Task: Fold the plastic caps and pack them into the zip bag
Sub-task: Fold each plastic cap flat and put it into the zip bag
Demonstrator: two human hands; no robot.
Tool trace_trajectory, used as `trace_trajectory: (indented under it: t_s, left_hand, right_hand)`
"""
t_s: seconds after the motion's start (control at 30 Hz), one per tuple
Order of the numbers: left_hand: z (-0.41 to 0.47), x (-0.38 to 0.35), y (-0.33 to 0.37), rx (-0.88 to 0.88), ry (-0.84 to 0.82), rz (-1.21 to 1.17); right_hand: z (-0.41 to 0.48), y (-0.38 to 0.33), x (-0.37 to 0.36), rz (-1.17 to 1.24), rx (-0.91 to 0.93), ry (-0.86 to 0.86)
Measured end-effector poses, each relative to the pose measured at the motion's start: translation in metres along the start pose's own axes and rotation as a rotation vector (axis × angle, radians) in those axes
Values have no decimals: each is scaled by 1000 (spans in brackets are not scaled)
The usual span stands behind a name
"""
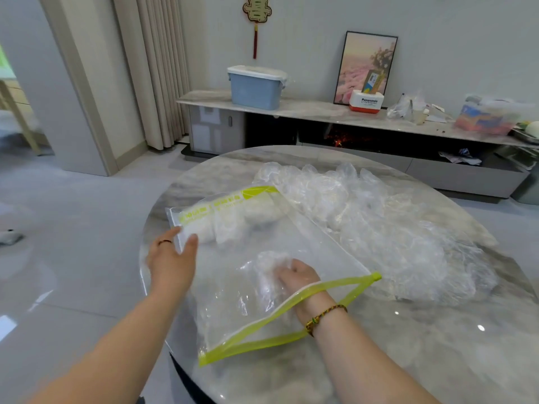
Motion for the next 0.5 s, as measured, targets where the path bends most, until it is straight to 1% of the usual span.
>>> trace_trajectory:
  t_s: [0.07, 0.1, 0.17, 0.27, 0.33, 0.4, 0.5]
  left_hand:
    - [22, 2, -34, 293, 35, -46]
    - [31, 0, -47, 384, 27, -79]
    - [43, -8, -57, 463, -13, -116]
    - [58, -25, -58, 447, -94, -32]
    - [60, -32, -54, 412, -130, 26]
    - [63, -36, -54, 374, -164, 65]
    - [67, -38, -51, 303, -169, 104]
  right_hand:
    - [0, 2, 0, -28, 21, -7]
    - [0, 2, 0, -42, 26, -15]
    - [0, 5, -3, -39, 22, -37]
    - [8, 0, -21, -66, 11, -116]
    - [17, -11, -32, -138, 48, -150]
    - [32, -23, -42, -216, 109, -136]
    - [55, -33, -58, -218, 174, -45]
Point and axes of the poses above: each hand's wrist, its own z-axis towards the middle knuckle, its own x-axis out of the back of the hand, y = z × x, the point moved 8 cm from there along z, towards the middle knuckle, and after that the axes turned 4 degrees about x, right-handed, at the moved point
